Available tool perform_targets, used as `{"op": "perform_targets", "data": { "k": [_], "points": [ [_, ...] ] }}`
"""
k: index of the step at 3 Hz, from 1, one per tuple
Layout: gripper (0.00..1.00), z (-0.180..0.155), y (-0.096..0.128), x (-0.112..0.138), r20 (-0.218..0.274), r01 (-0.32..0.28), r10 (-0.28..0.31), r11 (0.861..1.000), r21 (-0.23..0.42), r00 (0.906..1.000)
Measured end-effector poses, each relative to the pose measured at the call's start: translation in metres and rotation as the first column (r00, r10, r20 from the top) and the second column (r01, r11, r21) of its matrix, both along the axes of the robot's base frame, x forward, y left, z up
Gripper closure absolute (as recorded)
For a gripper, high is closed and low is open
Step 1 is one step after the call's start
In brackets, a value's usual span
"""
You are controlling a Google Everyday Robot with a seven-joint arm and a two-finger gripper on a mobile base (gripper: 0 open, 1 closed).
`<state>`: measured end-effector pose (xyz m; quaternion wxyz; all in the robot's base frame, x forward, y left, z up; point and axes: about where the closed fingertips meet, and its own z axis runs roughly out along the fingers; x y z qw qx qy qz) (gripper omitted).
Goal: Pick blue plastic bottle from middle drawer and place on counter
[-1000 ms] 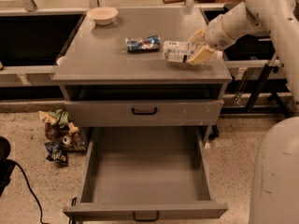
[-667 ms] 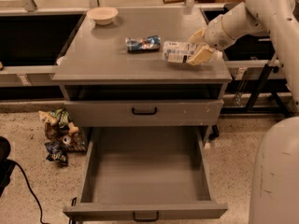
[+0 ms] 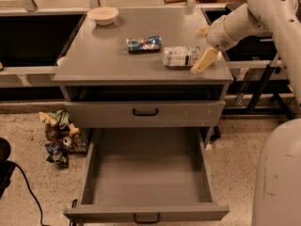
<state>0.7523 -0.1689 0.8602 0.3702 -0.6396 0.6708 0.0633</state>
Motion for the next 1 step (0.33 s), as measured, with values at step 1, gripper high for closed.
{"op": "perform_targets", "data": {
  "k": [1],
  "points": [
    [0.00, 0.0062, -0.0074, -0.0001, 0.023, 0.024, -0.025, 1.000, 0.014, 0.9994]
  ]
}}
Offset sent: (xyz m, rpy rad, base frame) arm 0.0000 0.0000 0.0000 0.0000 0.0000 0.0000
